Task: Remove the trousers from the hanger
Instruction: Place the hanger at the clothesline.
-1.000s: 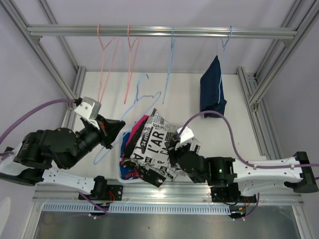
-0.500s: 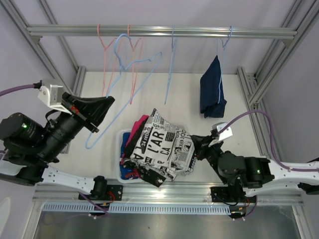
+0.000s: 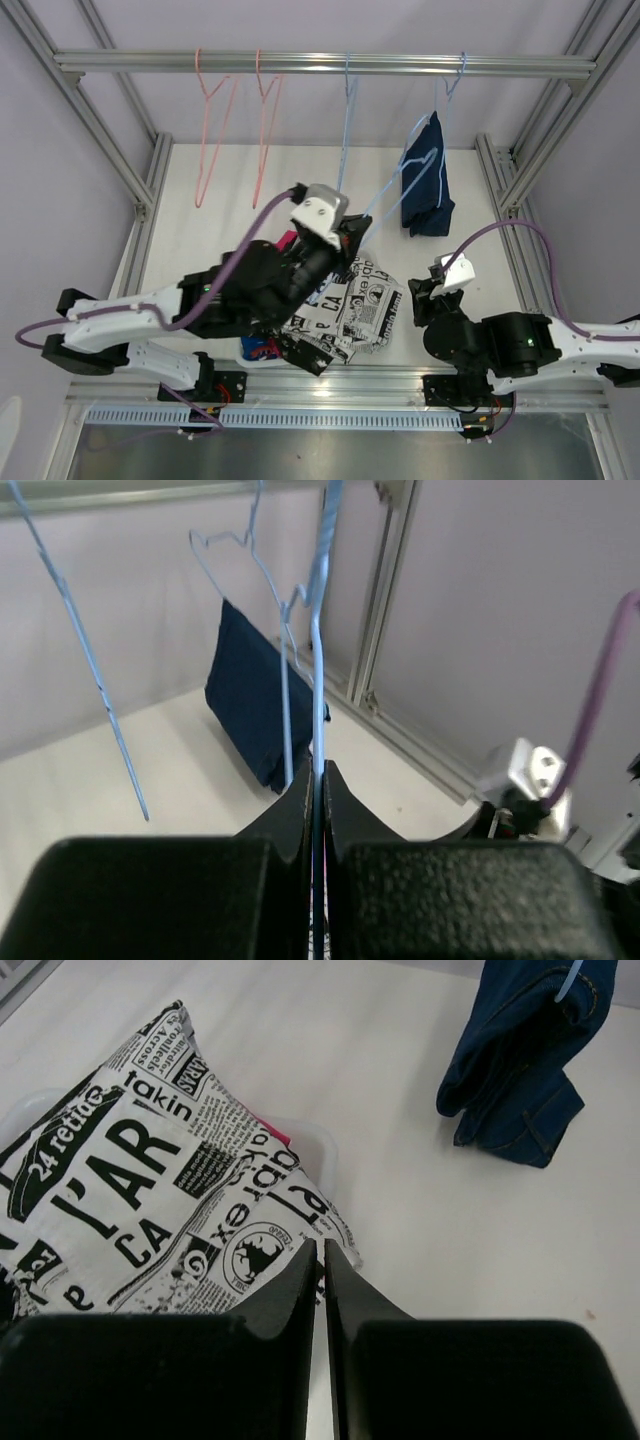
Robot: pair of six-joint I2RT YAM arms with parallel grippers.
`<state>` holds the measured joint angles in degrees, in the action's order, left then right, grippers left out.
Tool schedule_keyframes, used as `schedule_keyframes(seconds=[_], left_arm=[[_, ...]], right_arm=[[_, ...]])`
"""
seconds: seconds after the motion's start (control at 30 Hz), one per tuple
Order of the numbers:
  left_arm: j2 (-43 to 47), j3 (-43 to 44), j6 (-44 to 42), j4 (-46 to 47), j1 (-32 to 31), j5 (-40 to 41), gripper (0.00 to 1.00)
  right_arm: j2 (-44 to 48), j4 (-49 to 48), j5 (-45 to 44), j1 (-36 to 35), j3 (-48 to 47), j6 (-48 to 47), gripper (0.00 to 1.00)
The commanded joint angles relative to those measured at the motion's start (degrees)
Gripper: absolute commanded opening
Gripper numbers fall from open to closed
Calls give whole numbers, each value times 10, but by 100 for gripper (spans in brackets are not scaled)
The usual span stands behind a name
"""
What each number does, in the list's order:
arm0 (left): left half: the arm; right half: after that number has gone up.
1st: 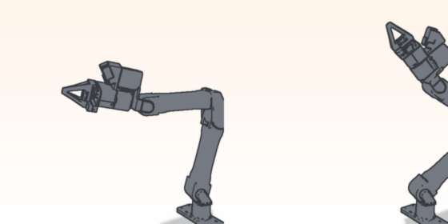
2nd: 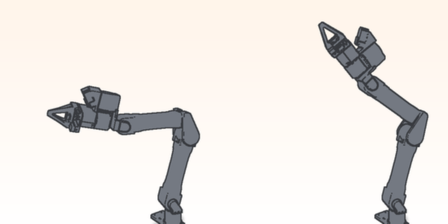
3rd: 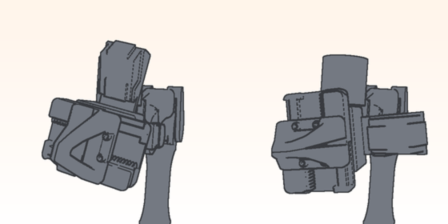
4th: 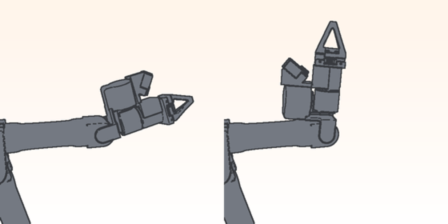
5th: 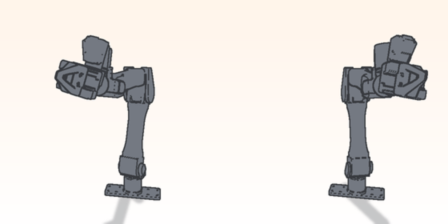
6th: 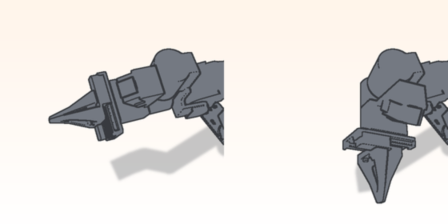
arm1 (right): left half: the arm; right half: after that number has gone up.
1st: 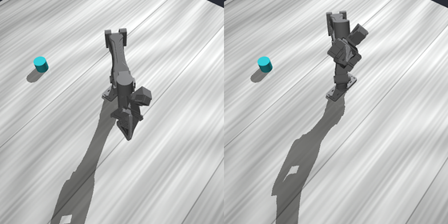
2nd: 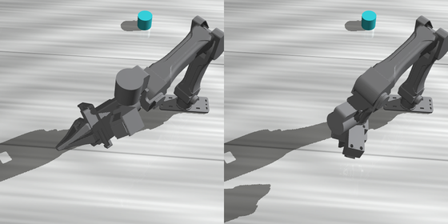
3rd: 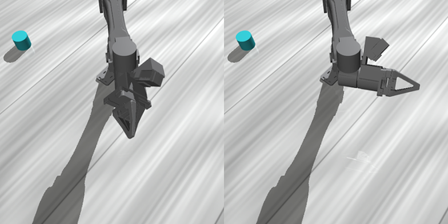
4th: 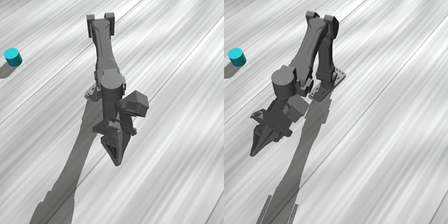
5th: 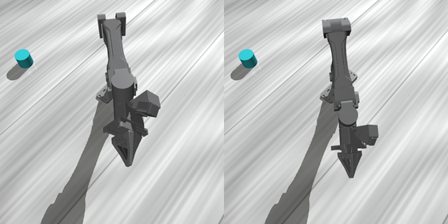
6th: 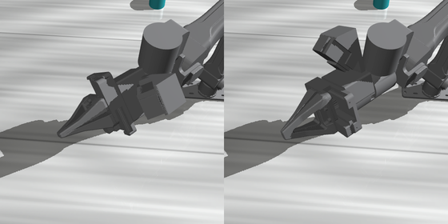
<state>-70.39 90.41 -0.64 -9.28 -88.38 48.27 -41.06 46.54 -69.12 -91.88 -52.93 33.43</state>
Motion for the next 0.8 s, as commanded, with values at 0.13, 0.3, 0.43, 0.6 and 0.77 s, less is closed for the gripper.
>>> schedule_keyframes(seconds=[0.13, 0.3, 0.43, 0.6, 0.77], left_arm=[[-41, 20, 87, 2, 71, -25, 1], [-69, 45, 68, 23, 94, -5, 0], [-92, 70, 56, 36, 116, -1, 1], [-139, 122, 35, 44, 145, 2, 1], [-214, 208, 8, 43, 167, 8, 1]], right_arm=[[42, 133, -18, -46, -43, 115, 10], [63, 149, -19, -82, -44, 140, 10], [59, 195, -29, -102, -51, 182, 11], [58, 210, -19, -108, -59, 197, 11], [55, 234, -13, -108, -61, 217, 11]])
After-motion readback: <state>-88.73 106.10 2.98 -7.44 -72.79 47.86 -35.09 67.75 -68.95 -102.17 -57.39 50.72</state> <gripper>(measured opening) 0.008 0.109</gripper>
